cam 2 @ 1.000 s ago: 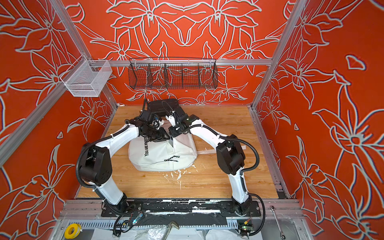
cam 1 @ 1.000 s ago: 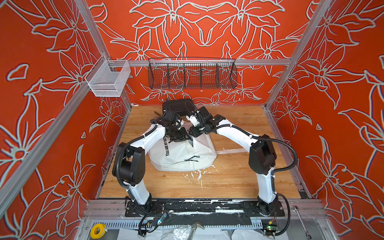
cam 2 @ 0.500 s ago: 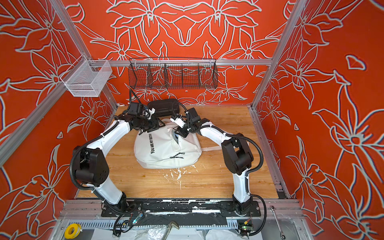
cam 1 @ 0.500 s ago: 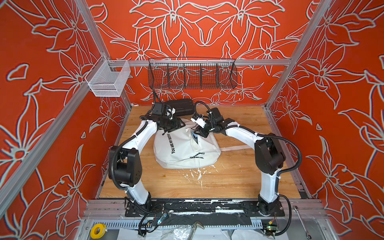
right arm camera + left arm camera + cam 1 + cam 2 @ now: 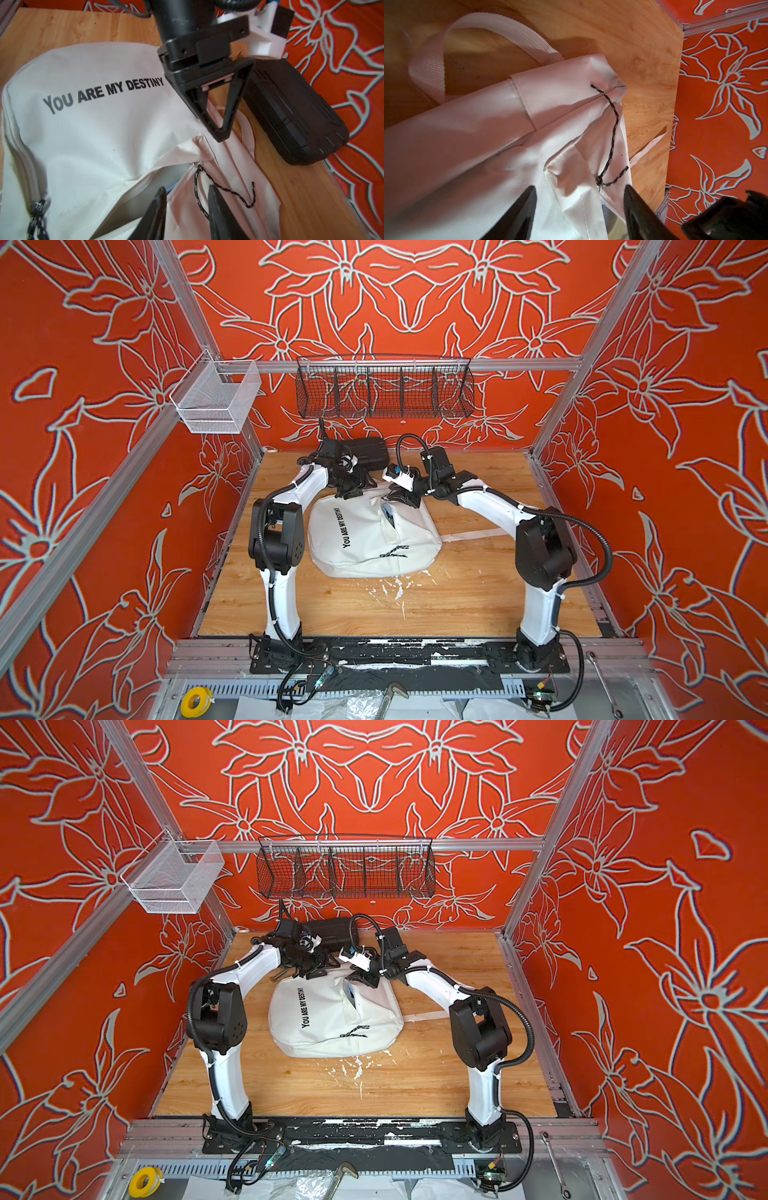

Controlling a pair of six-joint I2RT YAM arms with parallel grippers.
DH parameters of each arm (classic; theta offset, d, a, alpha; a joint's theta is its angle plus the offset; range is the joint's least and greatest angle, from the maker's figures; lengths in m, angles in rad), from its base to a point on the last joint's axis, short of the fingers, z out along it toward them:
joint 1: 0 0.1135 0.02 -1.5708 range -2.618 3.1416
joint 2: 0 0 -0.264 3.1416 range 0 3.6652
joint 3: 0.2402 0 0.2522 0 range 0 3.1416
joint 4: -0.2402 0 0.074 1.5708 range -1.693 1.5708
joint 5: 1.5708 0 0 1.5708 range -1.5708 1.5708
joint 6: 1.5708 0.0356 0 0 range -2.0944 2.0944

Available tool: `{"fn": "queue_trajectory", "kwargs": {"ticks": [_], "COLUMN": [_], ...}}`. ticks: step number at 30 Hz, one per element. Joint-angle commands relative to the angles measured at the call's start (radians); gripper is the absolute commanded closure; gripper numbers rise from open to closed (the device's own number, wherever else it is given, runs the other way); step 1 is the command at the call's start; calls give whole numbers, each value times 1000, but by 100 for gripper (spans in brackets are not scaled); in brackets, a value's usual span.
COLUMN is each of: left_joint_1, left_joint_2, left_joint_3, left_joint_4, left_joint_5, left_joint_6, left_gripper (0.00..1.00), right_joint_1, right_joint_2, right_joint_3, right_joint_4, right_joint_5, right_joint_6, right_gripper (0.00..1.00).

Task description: Pack the student bag

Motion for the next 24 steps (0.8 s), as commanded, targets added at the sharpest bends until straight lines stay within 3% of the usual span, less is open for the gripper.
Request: {"fn": "queue_trajectory", "kwargs": {"ticks": [1, 3, 6, 13, 17, 19, 21, 24], "left_joint_1": [-19, -23, -24, -20, -17, -11, -2, 6], "left_joint_2": [41, 54, 58, 75, 77, 78, 80, 89], "left_joint_3": [50, 56, 46, 36, 27, 16, 4, 6], "left_joint_4": [-48, -50, -53, -96, -99, -98, -82, -67], "left_joint_5": [18, 21, 18, -27, -47, -50, -43, -45], "left_joint_6": [-34, -46, -48, 1, -2, -11, -24, -38], "left_gripper": [33, 33, 33, 33, 33, 33, 33, 33], "right_joint_1": [22, 51, 74, 69, 68, 56, 45, 55], "right_joint_2": [40, 63, 50, 95, 75, 31, -13, -32], "right_joint_3": [43, 30, -50, -35, -95, -121, -127, -54], "right_joint_4": [-134, -159, -72, 70, 204, 243, 192, -45], "right_joint_5": [63, 140, 155, 298, 266, 178, 47, -19], "right_joint_6": [-199, -245, -250, -261, -313, -303, -345, -449], "right_gripper": [69, 71, 69, 57, 56, 56, 55, 53]}}
